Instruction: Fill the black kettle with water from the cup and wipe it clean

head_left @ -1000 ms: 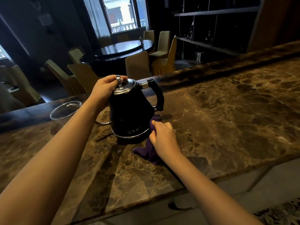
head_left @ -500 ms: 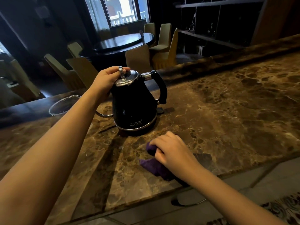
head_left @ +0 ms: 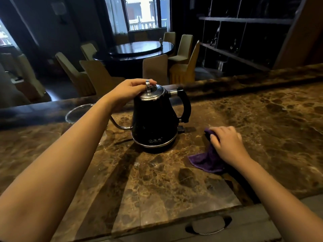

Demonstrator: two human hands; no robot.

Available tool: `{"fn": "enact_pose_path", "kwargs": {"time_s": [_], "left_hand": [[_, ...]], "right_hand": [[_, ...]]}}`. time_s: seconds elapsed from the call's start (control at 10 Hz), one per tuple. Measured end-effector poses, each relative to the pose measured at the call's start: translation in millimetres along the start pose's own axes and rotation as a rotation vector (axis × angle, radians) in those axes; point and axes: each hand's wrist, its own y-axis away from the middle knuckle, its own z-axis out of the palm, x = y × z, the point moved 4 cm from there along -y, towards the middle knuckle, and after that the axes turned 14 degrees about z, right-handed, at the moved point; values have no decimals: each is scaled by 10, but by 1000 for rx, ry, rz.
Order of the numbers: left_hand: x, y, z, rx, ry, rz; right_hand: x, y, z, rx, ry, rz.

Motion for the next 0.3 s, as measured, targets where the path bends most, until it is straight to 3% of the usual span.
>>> {"fn": "enact_pose_path", "kwargs": {"time_s": [0.1,0.2,0.3], "left_hand": [[73,62,-66,-43,-3,-4],[161,180,-256,50,-75,51],[218,598,-463,243,-94,116]], "right_hand": [[-20,-3,90,-61,75,26],[-32,-10,77,-42,34,13],[37,32,35,25,-103,72]]}}
